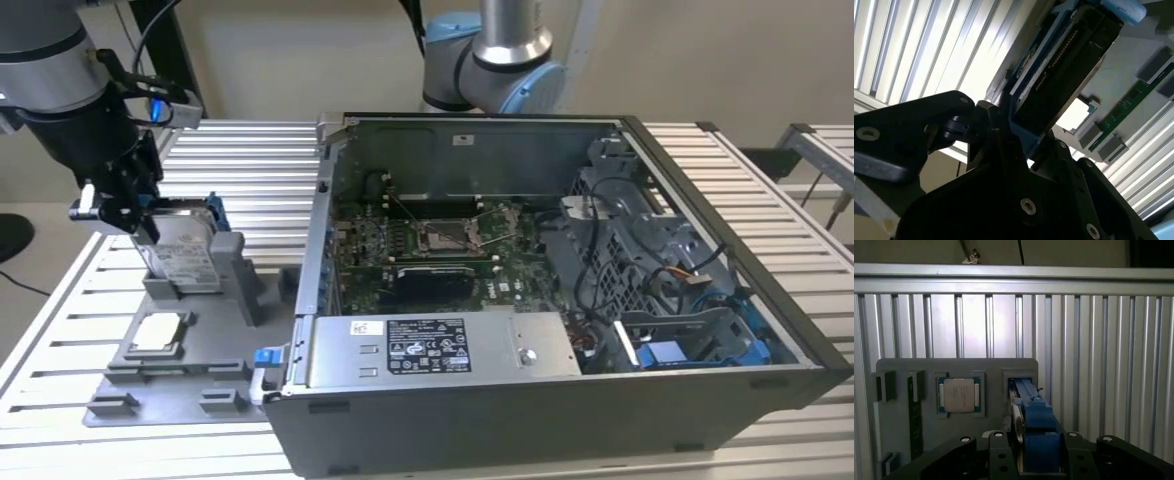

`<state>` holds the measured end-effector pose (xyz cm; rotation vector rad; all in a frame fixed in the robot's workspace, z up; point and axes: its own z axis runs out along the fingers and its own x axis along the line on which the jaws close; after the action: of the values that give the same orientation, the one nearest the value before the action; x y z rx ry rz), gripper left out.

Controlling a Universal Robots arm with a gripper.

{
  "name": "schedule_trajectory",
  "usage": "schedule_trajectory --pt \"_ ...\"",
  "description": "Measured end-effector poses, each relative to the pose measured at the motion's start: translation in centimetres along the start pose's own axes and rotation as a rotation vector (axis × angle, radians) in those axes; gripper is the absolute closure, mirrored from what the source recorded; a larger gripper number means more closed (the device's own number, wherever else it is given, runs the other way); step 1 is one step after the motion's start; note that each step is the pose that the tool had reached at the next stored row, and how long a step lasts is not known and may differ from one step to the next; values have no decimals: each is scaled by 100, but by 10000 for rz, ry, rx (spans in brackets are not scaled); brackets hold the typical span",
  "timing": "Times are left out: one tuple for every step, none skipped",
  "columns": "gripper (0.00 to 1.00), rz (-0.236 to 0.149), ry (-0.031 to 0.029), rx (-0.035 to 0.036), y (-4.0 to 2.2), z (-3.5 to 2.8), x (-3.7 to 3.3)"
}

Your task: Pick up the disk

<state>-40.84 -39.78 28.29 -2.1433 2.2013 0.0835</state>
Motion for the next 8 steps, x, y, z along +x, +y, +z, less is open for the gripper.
schedule_trajectory --pt "100 0 0 0 0 0 0" --pt "100 0 0 0 0 0 0" --pt "100 0 0 0 0 0 0" --pt "100 0 -3 0 0 1 0" --pt "100 0 -17 1 0 1 4" --pt "100 2 -48 1 1 1 10" --pt "100 2 -75 -1 0 0 12" --pt "100 3 -90 -1 0 0 13"
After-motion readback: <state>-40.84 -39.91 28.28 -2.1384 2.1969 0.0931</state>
